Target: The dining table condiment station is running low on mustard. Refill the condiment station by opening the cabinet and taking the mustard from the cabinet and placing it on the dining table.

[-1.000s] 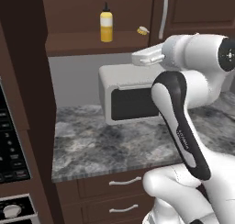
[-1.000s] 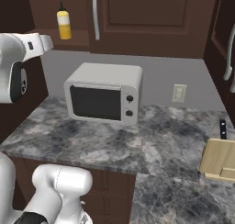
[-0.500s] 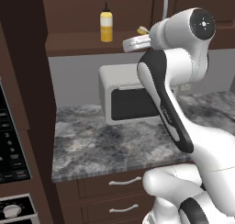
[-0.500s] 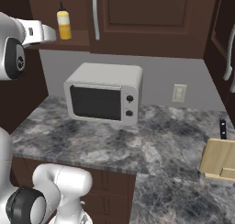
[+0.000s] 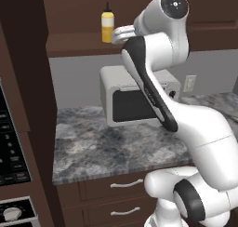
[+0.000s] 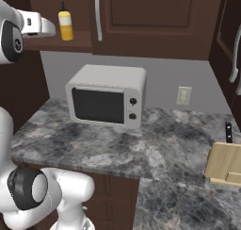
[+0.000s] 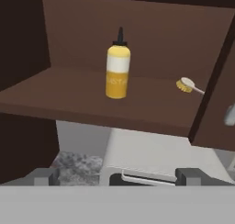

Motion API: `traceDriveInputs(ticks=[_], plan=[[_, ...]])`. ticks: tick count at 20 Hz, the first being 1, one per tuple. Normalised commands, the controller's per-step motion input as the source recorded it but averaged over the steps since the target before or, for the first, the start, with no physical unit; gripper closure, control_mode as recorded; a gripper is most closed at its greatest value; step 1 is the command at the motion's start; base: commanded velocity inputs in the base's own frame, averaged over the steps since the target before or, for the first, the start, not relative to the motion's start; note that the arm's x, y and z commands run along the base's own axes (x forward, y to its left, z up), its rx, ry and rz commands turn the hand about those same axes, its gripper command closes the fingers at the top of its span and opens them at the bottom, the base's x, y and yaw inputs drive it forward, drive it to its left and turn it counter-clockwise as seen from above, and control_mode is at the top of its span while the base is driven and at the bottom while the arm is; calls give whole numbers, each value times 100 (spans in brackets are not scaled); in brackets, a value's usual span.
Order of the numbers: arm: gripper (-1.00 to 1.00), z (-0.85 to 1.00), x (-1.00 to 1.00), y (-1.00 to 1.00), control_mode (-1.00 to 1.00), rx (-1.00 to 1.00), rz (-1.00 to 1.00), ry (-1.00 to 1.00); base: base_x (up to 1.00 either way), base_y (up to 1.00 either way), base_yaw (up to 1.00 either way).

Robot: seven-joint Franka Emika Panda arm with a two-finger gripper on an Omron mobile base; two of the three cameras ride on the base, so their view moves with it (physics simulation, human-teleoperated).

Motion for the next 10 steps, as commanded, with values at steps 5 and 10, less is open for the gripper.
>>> traceDriveInputs(ticks=[5, 10], plan=[[-100, 0, 47, 0, -100, 0, -9, 1, 0, 0, 0], [-100, -4, 48, 0, -100, 0, -5, -1, 0, 0, 0]])
